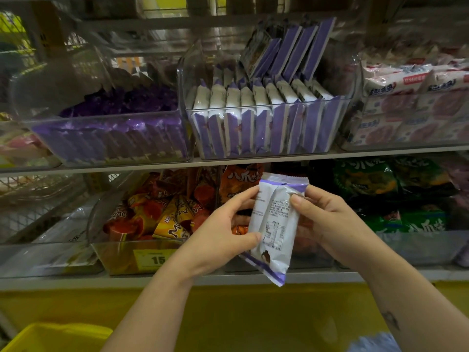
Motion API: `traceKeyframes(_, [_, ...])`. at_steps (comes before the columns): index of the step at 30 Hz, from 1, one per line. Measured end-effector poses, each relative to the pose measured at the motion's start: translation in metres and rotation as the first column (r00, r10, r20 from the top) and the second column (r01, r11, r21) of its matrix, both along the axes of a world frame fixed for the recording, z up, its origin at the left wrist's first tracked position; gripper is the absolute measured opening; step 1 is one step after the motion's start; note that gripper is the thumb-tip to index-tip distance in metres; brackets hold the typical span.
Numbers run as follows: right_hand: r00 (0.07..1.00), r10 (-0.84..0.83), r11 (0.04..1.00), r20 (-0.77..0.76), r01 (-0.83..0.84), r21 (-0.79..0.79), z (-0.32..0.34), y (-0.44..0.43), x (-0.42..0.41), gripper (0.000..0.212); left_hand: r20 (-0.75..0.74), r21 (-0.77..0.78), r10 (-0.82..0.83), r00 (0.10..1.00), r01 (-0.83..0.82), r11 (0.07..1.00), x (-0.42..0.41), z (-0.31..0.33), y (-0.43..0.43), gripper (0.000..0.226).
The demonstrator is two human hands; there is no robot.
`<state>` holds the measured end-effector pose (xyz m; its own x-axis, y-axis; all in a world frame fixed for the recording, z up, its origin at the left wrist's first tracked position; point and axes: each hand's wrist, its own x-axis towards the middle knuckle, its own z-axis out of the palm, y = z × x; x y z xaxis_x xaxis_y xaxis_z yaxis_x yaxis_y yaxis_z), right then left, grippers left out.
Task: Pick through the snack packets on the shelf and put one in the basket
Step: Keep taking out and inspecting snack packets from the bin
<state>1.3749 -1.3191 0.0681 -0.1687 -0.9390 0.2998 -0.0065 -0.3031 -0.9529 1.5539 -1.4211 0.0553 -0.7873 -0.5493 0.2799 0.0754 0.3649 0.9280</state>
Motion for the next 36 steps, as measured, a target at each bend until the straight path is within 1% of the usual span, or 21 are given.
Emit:
traceKeyframes(5, [0.981, -0.002, 1.0, 0.193, 0.007, -0.024, 0.002, 0.004, 0.006, 0.03, -0.037, 0.059, -0.033, 0.999, 0.035, 0.998, 0.011, 0.009, 0.0, 0.069])
traceKeyframes(6, [0.976, 0.003, 1.0, 0.219, 0.003, -0.028, 0.003, 0.006, 0.008, 0.031, -0.025, 0.065, -0.067, 0.997, 0.068, 0.996, 0.016, 0.013, 0.0, 0.07])
traceKeyframes(9, [0.956, 0.018, 0.999, 0.293, -0.006, -0.04, 0.009, 0.013, 0.013, 0.026, 0.025, 0.086, -0.247, 0.969, 0.244, 0.966, 0.032, 0.03, 0.001, 0.078])
traceKeyframes(11, [0.958, 0.04, 0.999, 0.285, -0.03, -0.04, 0.02, 0.019, 0.014, 0.027, 0.032, 0.078, -0.261, 0.965, 0.258, 0.963, 0.043, 0.047, 0.004, 0.077])
traceKeyframes(14, [0.98, 0.009, 0.999, 0.199, -0.002, -0.035, 0.054, 0.024, 0.015, 0.035, -0.001, -0.079, -0.112, 0.994, 0.112, 0.991, 0.054, 0.081, 0.012, 0.068])
traceKeyframes(16, [0.983, -0.057, 0.996, 0.177, 0.068, -0.057, 0.082, 0.023, 0.014, 0.029, -0.075, -0.187, 0.035, 0.997, -0.049, 0.981, 0.059, 0.102, 0.015, 0.066])
traceKeyframes(17, [0.981, -0.073, 0.993, 0.178, 0.088, -0.075, 0.096, 0.021, 0.013, 0.024, -0.156, -0.186, 0.088, 0.984, -0.116, 0.976, 0.06, 0.111, 0.016, 0.066])
traceKeyframes(19, [0.98, -0.083, 0.988, 0.18, 0.104, -0.114, 0.122, 0.014, 0.015, 0.013, -0.317, -0.096, 0.141, 0.938, -0.18, 0.979, 0.059, 0.126, 0.015, 0.059])
traceKeyframes(20, [0.983, -0.096, 0.986, 0.158, 0.116, -0.123, 0.133, 0.008, 0.016, 0.012, -0.357, -0.079, 0.156, 0.921, -0.196, 0.978, 0.057, 0.133, 0.016, 0.053])
traceKeyframes(22, [0.988, -0.134, 0.982, 0.083, 0.143, -0.122, 0.153, -0.005, 0.021, 0.017, -0.338, -0.157, 0.173, 0.925, -0.237, 0.959, 0.055, 0.144, 0.017, 0.046])
traceKeyframes(24, [0.985, -0.171, 0.979, -0.021, 0.167, -0.113, 0.169, -0.022, 0.025, 0.02, -0.272, -0.346, 0.209, 0.939, -0.298, 0.89, 0.056, 0.157, 0.017, 0.045])
traceKeyframes(26, [0.971, -0.199, 0.976, -0.136, 0.185, -0.111, 0.181, -0.041, 0.027, 0.022, -0.282, -0.502, 0.305, 0.91, -0.411, 0.761, 0.057, 0.171, 0.012, 0.042])
traceKeyframes(27, [0.951, -0.222, 0.972, -0.218, 0.198, -0.126, 0.187, -0.052, 0.027, 0.023, -0.307, -0.534, 0.353, 0.884, -0.467, 0.705, 0.056, 0.179, 0.008, 0.039])
traceKeyframes(28, [0.908, -0.26, 0.963, -0.329, 0.219, -0.157, 0.192, -0.063, 0.026, 0.025, -0.328, -0.55, 0.396, 0.858, -0.514, 0.659, 0.055, 0.187, 0.002, 0.035])
traceKeyframes(29, [0.829, -0.315, 0.947, -0.463, 0.244, -0.207, 0.197, -0.074, 0.023, 0.027, -0.346, -0.57, 0.437, 0.83, -0.556, 0.604, 0.054, 0.194, -0.005, 0.03])
traceKeyframes(30, [0.712, -0.374, 0.927, -0.594, 0.267, -0.263, 0.202, -0.084, 0.02, 0.031, -0.36, -0.601, 0.477, 0.802, -0.59, 0.539, 0.053, 0.202, -0.014, 0.027])
traceKeyframes(31, [0.574, -0.43, 0.902, -0.697, 0.286, -0.322, 0.208, -0.093, 0.015, 0.034, -0.366, -0.636, 0.512, 0.777, -0.611, 0.472, 0.052, 0.208, -0.022, 0.027])
traceKeyframes(32, [0.453, -0.468, 0.882, -0.759, 0.292, -0.37, 0.213, -0.101, 0.01, 0.035, -0.365, -0.668, 0.542, 0.757, -0.619, 0.413, 0.049, 0.215, -0.029, 0.029])
traceKeyframes(33, [0.379, -0.478, 0.875, -0.793, 0.288, -0.39, 0.218, -0.108, 0.005, 0.034, -0.366, -0.692, 0.566, 0.739, -0.623, 0.365, 0.046, 0.22, -0.035, 0.031])
traceKeyframes(34, [0.331, -0.464, 0.88, -0.821, 0.278, -0.385, 0.222, -0.114, 0.002, 0.031, -0.366, -0.708, 0.584, 0.724, -0.624, 0.329, 0.041, 0.224, -0.043, 0.032])
traceKeyframes(36, [0.242, -0.419, 0.897, -0.875, 0.259, -0.358, 0.228, -0.125, -0.003, 0.029, -0.335, -0.727, 0.625, 0.705, -0.615, 0.305, 0.03, 0.231, -0.061, 0.034])
